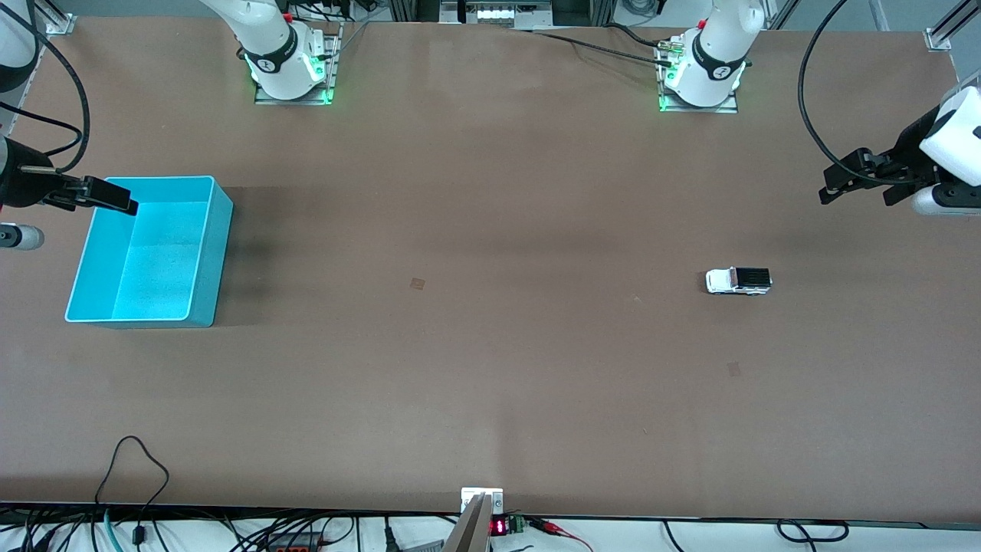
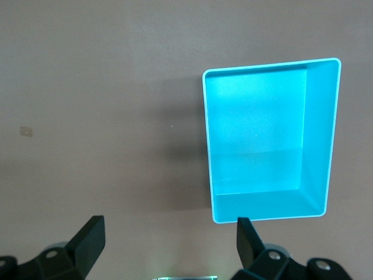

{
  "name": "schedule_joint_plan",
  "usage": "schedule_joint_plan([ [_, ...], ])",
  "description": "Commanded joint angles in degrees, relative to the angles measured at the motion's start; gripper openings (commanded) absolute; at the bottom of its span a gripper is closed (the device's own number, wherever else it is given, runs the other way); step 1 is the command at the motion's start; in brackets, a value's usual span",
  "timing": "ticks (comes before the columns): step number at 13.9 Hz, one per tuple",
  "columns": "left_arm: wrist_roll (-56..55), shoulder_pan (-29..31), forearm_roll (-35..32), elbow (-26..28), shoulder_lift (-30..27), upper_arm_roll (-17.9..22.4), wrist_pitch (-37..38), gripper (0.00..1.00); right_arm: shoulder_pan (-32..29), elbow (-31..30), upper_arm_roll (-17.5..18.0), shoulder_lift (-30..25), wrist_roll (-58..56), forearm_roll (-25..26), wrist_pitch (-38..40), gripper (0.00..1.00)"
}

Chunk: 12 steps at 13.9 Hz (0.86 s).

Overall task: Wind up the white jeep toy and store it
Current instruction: 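Lower the left gripper onto the white jeep and grasp it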

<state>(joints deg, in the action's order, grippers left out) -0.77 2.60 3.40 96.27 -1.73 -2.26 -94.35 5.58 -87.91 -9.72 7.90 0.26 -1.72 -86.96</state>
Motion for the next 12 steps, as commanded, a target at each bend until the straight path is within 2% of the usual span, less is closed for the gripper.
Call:
schedule_joint_plan([
  [1,0.86,-0.05,-1.11,0.15,-0.91,0.24,0.83,1.0,-0.3,-0.78,0.32,-0.95,0.01,-0.56,0.39,1.0],
  [5,0.86,-0.14,-1.12,1.37,-0.64,-0.55,0.65,1.0,-0.3,-0.78,0.32,-0.95,0.01,-0.56,0.57,1.0],
  [9,1.21,-0.76,-1.29,6.81,0.75,-0.55,-3.55,1.0,-0.39,-0.78,0.32,-0.95,0.01,-0.56,0.65,1.0],
  [12,12.25,-0.15,-1.82,8.68,6.8,-0.64,-5.75,1.0,-0.39,-0.78,0.32,-0.95,0.01,-0.56,0.65,1.0],
])
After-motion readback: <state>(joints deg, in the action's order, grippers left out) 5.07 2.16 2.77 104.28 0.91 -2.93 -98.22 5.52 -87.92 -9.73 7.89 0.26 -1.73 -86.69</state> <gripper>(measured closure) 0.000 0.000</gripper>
